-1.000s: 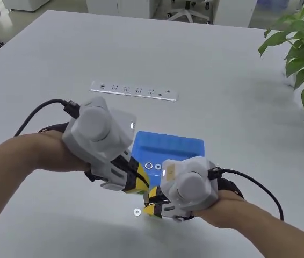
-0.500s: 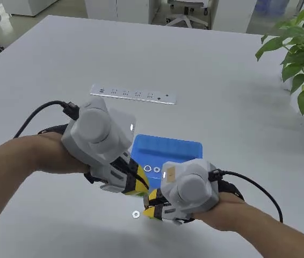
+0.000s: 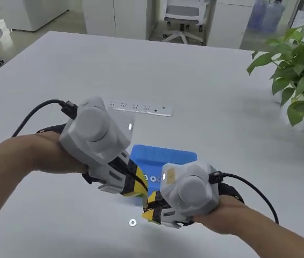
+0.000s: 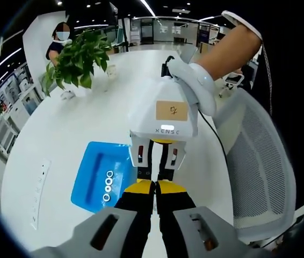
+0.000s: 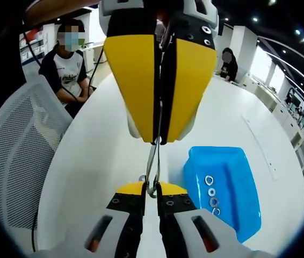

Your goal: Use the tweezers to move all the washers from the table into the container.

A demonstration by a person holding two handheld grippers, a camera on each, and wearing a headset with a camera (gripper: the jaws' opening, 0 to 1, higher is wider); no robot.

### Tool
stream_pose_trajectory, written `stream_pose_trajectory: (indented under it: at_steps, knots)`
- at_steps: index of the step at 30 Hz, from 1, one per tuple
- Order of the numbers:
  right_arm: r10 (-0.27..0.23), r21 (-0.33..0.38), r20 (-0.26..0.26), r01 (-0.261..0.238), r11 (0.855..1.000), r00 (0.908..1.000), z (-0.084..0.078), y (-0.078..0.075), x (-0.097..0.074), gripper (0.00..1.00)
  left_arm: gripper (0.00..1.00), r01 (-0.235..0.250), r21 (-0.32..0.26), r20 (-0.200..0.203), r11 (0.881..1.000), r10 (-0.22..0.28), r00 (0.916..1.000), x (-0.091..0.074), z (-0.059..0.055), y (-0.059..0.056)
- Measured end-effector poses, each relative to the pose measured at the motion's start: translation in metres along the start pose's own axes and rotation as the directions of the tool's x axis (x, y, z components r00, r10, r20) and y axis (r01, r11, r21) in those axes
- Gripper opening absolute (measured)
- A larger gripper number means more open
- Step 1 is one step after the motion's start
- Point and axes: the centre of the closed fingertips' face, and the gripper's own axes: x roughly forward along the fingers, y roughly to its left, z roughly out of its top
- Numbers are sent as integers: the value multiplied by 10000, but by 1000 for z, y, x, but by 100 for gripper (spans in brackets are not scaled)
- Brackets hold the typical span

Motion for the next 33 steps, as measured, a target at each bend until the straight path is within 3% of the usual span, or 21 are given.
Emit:
stream_pose_trajectory:
  at_steps: [18, 33]
  knots:
    - [-445, -172, -16, 445, 9989, 9990, 9, -11, -30, 10, 5, -160, 606, 38, 9980, 158, 9999, -11, 29, 4]
    - [-864, -258, -101, 862, 9959, 9962, 5, -33, -50, 10, 5, -180, 1140, 140, 9933, 165, 9998, -9, 50, 21]
